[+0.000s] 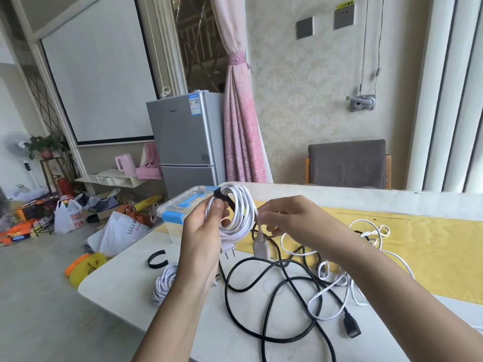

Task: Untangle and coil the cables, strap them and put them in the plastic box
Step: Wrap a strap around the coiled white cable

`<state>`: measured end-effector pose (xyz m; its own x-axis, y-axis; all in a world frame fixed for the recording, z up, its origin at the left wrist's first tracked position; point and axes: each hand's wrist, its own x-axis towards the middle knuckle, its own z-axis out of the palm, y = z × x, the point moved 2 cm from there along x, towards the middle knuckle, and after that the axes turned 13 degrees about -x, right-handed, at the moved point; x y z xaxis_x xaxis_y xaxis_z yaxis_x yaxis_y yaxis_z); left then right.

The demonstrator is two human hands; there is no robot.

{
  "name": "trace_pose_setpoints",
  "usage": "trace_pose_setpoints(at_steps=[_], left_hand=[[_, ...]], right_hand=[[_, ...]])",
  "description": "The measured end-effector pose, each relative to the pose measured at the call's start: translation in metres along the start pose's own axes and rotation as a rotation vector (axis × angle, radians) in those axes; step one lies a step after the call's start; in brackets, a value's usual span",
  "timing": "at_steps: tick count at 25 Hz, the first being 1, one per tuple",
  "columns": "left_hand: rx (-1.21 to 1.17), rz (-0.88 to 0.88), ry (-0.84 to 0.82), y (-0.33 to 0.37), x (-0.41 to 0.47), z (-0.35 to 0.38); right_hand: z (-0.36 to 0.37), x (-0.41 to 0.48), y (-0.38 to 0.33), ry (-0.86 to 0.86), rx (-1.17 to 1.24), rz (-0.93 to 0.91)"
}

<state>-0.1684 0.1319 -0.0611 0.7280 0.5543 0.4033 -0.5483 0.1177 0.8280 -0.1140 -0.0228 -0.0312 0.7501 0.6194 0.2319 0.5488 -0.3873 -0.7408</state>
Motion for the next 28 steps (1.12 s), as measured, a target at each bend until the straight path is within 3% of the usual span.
trace_pose_setpoints(at_steps=[2,6,10,14,19,23,28], left_hand=[[-0.007,0.014,0.030,0.000,-0.002,0.003],[0.038,0.061,0.065,-0.001,-0.006,0.007],[-0.048,-0.010,0.063,-0.003,-0.007,0.012],[-0.283,-0.124,0.063,0.000,-0.010,0.022],[-0.443,-0.188,0.066,-0.002,-0.007,0.030],[-0.401,-0.178,0.073,-0.005,-0.007,0.029],[-0.102,-0.037,0.105,-0.021,-0.006,0.022]], right_hand=[[0.001,-0.002,0.000,-0.034,-0.043,-0.029],[0.003,0.001,0.003,-0.140,0.185,-0.022],[0.007,0.001,0.005,-0.226,0.287,-0.018],[0.013,0.006,0.010,-0.163,0.284,-0.014],[0.017,0.005,0.008,0.030,0.066,-0.056],[0.022,0.009,0.010,-0.012,0.168,-0.013],[0.017,0.009,0.011,0.028,0.182,0.022]])
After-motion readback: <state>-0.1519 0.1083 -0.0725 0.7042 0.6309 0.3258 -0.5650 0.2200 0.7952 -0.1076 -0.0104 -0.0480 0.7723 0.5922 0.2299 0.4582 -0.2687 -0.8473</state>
